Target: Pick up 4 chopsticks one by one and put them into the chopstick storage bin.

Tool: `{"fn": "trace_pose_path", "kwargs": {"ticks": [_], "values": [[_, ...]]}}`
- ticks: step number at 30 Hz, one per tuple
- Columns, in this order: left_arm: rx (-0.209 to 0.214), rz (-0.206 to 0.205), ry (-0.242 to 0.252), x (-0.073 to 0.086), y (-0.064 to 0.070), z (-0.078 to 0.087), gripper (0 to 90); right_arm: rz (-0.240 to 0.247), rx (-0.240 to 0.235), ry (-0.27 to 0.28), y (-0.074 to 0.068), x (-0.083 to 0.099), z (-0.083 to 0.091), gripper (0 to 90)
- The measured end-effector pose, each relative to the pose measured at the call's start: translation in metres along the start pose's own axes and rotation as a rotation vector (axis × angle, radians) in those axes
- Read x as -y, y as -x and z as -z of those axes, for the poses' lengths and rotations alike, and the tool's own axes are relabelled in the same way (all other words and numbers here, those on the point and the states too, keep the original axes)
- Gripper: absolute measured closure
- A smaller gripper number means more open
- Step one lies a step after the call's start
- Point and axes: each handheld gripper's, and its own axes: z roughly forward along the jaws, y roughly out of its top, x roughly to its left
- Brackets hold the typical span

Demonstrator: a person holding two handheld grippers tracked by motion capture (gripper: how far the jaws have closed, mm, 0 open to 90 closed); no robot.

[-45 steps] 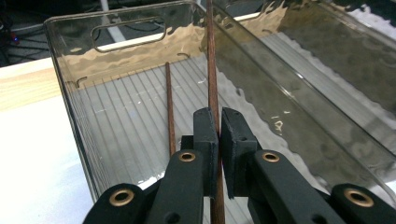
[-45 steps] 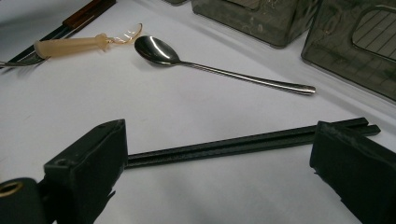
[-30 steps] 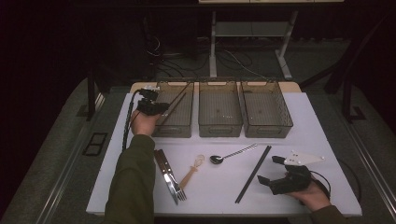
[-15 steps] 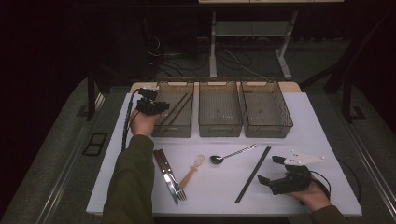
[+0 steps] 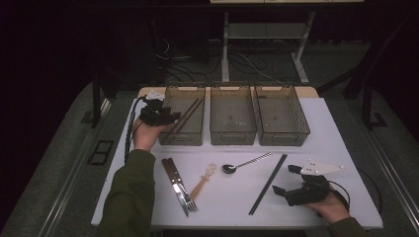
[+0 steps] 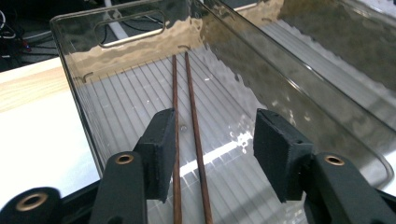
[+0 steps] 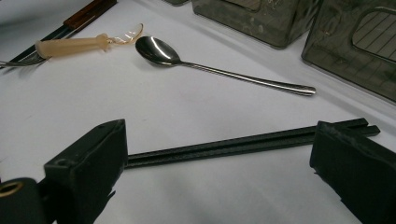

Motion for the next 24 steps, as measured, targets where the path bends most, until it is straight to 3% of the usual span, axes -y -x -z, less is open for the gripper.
{"fn": "trace_pose_path", "kwargs": {"ticks": [13,16,24], "values": [[0.096,-0.044,0.013,0.022,0.029,0.021,35.1,-0.001,0.002,0.0,0.0,0.0,-0.001,4.4],[0.114,-0.07,0.01,0.028,0.036,0.025,33.8,-0.001,0.003,0.0,0.0,0.0,-0.001,4.4],[0.156,-0.076,0.034,0.046,0.055,0.034,24.7,-0.001,0.004,0.001,0.0,0.0,-0.001,4.4]]}}
